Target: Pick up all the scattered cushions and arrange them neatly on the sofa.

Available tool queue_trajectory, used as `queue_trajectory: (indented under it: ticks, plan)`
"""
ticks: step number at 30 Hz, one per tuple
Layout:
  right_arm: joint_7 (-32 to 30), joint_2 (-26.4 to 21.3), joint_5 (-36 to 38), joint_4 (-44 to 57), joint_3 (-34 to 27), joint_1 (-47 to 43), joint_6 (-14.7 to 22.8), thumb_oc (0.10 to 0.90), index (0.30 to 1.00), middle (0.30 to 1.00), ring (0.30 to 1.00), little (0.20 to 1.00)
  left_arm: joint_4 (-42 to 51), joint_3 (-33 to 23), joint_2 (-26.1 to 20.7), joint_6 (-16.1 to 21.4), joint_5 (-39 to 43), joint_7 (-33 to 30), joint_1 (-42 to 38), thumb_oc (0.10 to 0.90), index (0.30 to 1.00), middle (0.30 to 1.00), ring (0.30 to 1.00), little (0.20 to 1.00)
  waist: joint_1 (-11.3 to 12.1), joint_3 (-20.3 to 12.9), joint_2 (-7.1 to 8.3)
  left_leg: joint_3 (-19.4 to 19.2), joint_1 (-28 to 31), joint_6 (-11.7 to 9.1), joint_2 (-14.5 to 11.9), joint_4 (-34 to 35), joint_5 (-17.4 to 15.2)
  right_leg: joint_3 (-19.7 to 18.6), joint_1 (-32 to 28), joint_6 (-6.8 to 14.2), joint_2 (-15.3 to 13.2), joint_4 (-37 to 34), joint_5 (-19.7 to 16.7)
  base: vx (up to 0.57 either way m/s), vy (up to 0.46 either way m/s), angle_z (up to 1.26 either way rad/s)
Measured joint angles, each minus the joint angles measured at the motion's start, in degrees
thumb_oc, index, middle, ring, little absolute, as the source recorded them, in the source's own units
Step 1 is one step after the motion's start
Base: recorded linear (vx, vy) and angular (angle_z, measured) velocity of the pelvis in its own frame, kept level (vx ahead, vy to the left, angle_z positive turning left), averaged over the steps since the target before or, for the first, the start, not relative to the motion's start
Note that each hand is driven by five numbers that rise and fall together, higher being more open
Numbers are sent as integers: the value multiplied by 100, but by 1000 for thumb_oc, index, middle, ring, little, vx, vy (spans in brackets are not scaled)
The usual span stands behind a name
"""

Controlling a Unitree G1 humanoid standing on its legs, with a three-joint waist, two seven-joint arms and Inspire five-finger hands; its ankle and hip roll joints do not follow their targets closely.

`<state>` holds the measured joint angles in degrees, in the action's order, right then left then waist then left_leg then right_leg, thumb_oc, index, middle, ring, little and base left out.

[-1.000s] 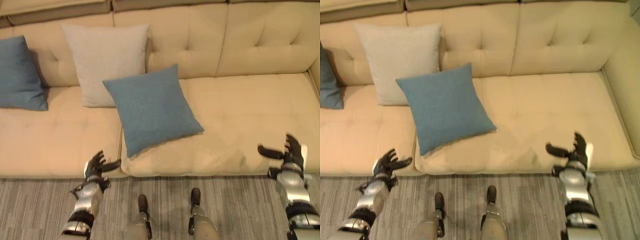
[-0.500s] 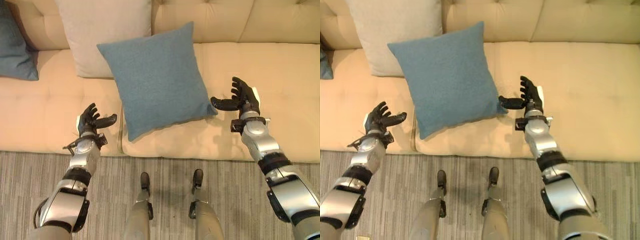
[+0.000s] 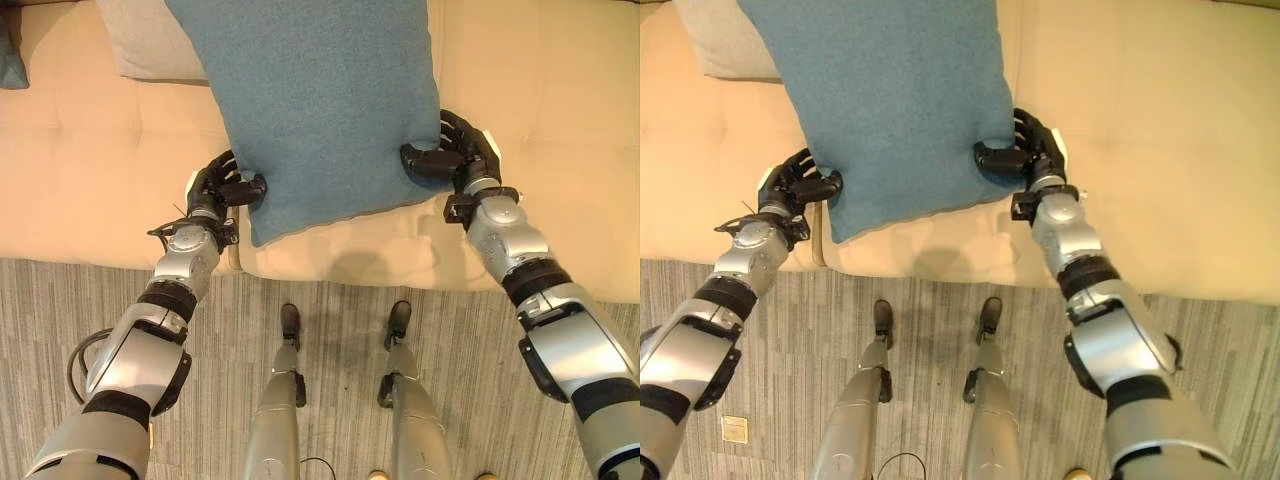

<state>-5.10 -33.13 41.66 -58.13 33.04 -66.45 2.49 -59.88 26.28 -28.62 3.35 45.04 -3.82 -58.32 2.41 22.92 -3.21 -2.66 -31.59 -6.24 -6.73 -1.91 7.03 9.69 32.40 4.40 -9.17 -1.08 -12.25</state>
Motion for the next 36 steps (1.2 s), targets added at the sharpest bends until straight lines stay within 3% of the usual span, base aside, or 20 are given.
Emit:
queue_trajectory:
  ticks: [2, 3, 4, 5, 13, 19, 24, 29, 33, 36]
  plan:
    - [278, -181, -15, -12, 548, -263, -143, 800, 900, 900, 900, 900, -33, 256, -74, -96, 72, 233, -153, 800, 900, 900, 900, 900, -18, 0, 0, 11, -49, -22, -8, -8, 15, 21, 37, 0, 6, 13, -1, 44, 2, 1]
    - [341, -216, -14, -12, 683, -325, -179, 778, 867, 867, 867, 867, -36, 292, -108, -127, 104, 310, -172, 800, 900, 900, 900, 900, -24, 0, 0, 16, -62, -26, -14, -17, 18, 27, 46, -5, 13, 15, -5, 0, 0, 0]
    - [422, -232, -13, -13, 698, -338, -200, 400, 300, 300, 300, 300, -38, 302, -141, -148, 120, 371, -180, 587, 580, 580, 580, 580, -21, 0, 1, 20, -67, -27, -20, -19, 18, 25, 46, -5, 21, 14, -6, 0, 0, 0]
    - [487, -236, -8, -13, 698, -337, -203, 400, 300, 300, 300, 300, -37, 309, -180, -177, 175, 467, -179, 400, 300, 300, 300, 300, -18, -1, 1, 22, -67, -28, -23, -20, 19, 26, 46, -7, 25, 15, -8, 0, 0, 0]
    - [507, -186, 265, -38, 429, -305, -199, 400, 300, 300, 300, 300, -100, 221, -159, -249, 331, 574, -194, 400, 300, 300, 300, 300, -31, -6, 12, 13, -109, -16, -5, -129, 11, 21, 77, -13, 1, 97, -9, -23, 6, 0]
    - [429, 56, 372, 47, -279, 140, -73, 400, 300, 300, 300, 300, -75, 161, 79, -243, 625, 554, -54, 400, 300, 300, 300, 300, -41, -5, 20, 12, -110, -13, 38, -185, 11, 8, 82, -12, -44, 161, -11, -16, 4, 0]
    - [182, 119, 241, 525, -600, 721, 18, 400, 300, 300, 300, 300, 291, -63, 82, -236, 790, 405, 345, 400, 300, 300, 300, 300, -87, 46, 159, -27, 53, -8, 66, -183, 9, -60, 6, -11, -77, 224, -11, 4, -5, -4]
    - [-280, 321, -629, 1827, -1260, 1950, -27, 400, 300, 300, 300, 300, 1566, -256, -161, -230, 781, 42, 1382, 400, 300, 300, 300, 300, -167, 212, 459, -151, 492, 20, 66, -158, -10, -157, -328, -8, -84, 275, -7, 42, -9, -8]
    - [-336, 495, -920, 2775, -1888, 3339, -53, 400, 300, 300, 300, 300, 2935, -310, -346, -271, 250, -151, 2564, 400, 300, 300, 300, 300, -176, 268, 549, -225, 1010, 54, 75, -58, -37, -223, -760, 43, -86, 270, 45, 121, 1, -9]
    - [-355, 827, -1147, 3442, -2131, 4601, -153, 400, 300, 300, 300, 300, 3690, -751, -11, -317, -105, -198, 3733, 400, 300, 300, 300, 300, -180, 284, 589, -386, 1755, 107, 73, 75, -132, -370, -1364, 106, -73, 232, 137, 92, 37, -23]
